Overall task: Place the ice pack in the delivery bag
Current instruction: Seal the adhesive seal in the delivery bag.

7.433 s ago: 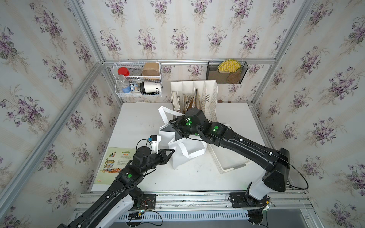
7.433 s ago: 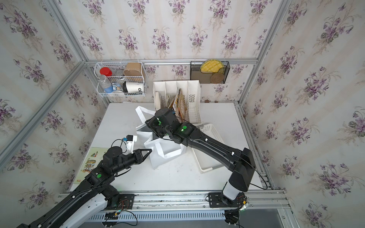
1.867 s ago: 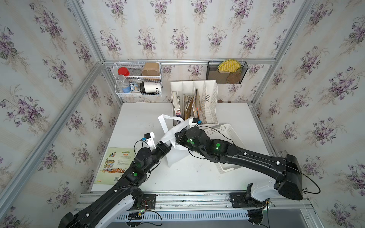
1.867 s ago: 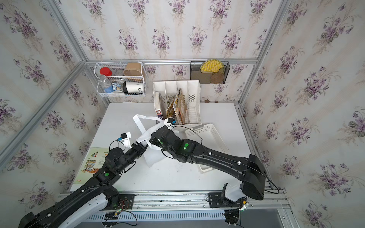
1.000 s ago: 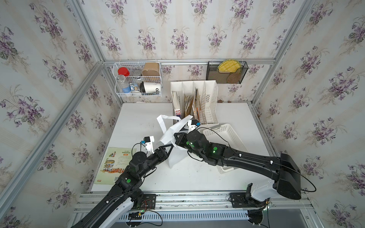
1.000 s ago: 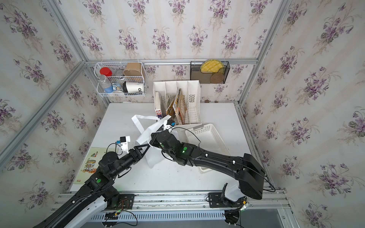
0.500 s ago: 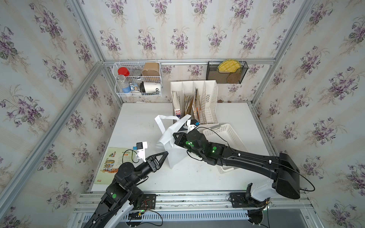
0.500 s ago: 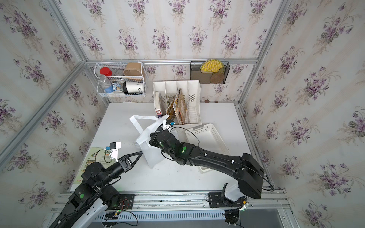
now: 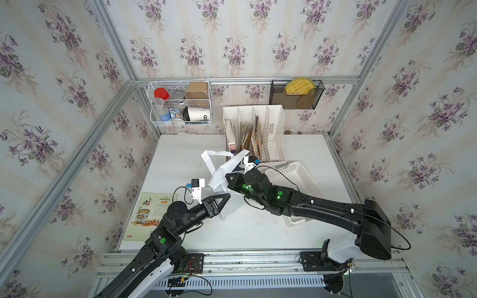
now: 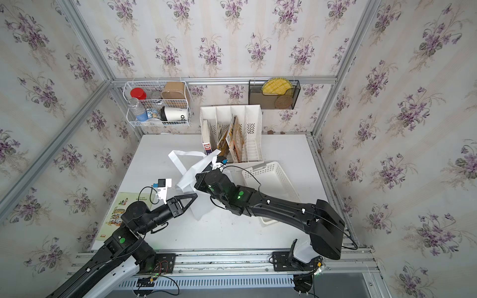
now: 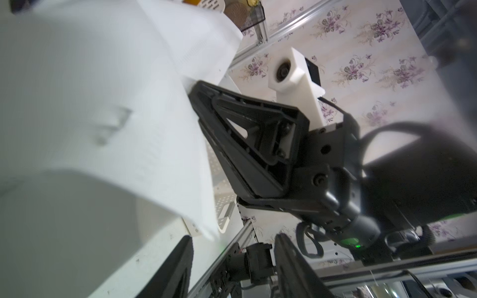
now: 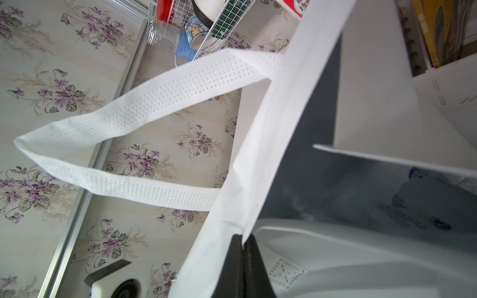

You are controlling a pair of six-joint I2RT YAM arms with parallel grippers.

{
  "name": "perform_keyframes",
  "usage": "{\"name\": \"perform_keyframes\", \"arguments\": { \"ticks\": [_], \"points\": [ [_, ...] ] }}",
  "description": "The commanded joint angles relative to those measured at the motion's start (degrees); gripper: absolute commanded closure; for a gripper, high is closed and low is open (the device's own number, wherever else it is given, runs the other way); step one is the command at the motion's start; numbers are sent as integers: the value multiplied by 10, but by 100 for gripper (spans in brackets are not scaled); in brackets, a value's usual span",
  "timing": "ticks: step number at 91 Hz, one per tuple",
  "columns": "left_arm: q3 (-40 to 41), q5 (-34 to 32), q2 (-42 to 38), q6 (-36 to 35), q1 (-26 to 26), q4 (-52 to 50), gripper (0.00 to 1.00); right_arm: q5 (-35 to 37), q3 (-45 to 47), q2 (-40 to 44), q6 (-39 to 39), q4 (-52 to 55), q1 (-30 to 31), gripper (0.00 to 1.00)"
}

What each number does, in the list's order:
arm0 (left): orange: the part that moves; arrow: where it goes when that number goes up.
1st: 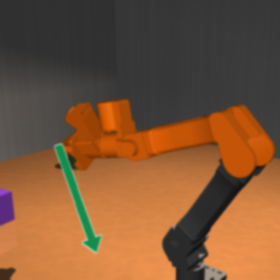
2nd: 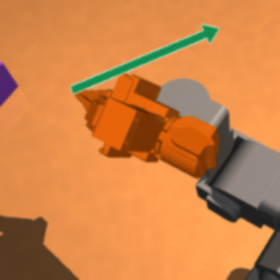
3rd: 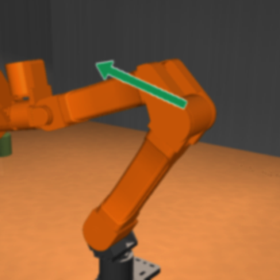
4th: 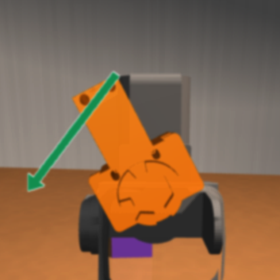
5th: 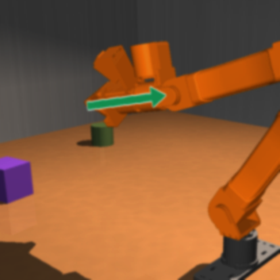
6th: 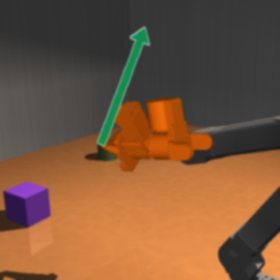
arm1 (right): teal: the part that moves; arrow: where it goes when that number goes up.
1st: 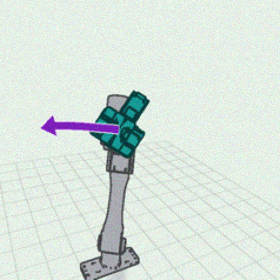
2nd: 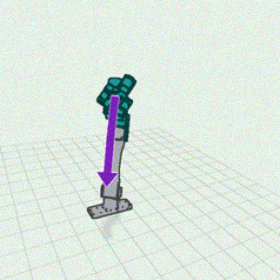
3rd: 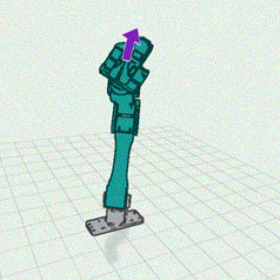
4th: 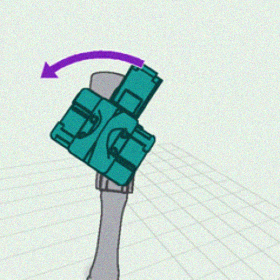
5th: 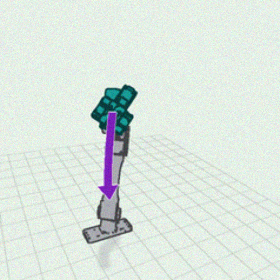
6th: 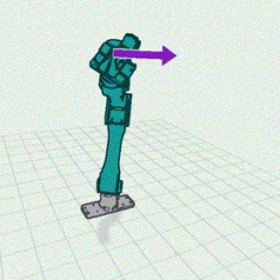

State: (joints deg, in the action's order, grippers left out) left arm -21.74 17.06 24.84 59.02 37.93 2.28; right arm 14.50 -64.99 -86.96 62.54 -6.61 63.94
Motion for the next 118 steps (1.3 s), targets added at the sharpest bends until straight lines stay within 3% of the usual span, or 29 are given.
{"name": "perform_keyframes", "arguments": {
  "ticks": [1, 20, 50, 72, 87, 93, 118],
  "points": [
    [-8, -72, 2, -29, 0, -12, 45, -7, 2, -2, -7, 1, 0, 100],
    [-12, -105, 13, -49, 1, -41, 46, -8, 4, 4, -8, 1, 0, 100],
    [-9, -99, 81, -47, 1, 59, 49, -15, 10, 11, -7, -3, 0, 100],
    [-19, -93, 141, -31, 4, 105, 63, -16, 14, 12, -8, -8, 0, 100],
    [-8, -85, 152, -18, 5, 118, 92, -11, 17, 14, -6, -7, 0, 100],
    [-4, -78, 147, -16, 6, 113, 100, -9, 17, 13, -6, -9, 0, 100],
    [29, -58, 118, -4, 48, 111, 100, -10, 17, 1, -9, -16, 0, 100]
  ]
}}
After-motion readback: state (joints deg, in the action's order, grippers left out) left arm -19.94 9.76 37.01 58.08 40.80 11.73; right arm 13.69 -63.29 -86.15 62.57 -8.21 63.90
